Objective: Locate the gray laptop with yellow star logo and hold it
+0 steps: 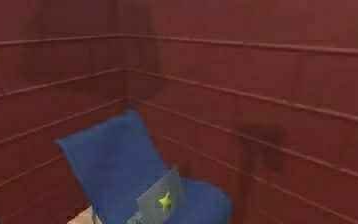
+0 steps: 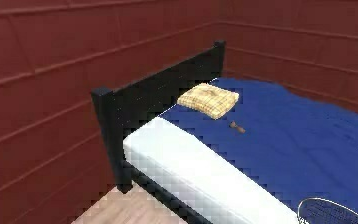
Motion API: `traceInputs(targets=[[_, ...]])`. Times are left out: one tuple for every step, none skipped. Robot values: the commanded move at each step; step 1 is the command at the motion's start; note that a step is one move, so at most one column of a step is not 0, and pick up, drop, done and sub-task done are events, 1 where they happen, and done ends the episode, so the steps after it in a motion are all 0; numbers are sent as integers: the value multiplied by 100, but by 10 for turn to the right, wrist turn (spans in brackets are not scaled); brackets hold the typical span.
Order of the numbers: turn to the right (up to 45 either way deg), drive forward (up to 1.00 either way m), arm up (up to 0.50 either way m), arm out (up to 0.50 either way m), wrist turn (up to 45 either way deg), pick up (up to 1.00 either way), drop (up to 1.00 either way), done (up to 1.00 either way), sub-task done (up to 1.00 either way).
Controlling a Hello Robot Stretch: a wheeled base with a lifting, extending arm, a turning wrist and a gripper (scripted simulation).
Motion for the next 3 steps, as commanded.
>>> traceInputs(targets=[[-450, 0, 0, 0, 0, 0, 0, 0, 0], [-450, 0, 0, 0, 0, 0, 0, 0, 0], [0, 0, 48, 0, 0, 0, 0, 0, 0]])
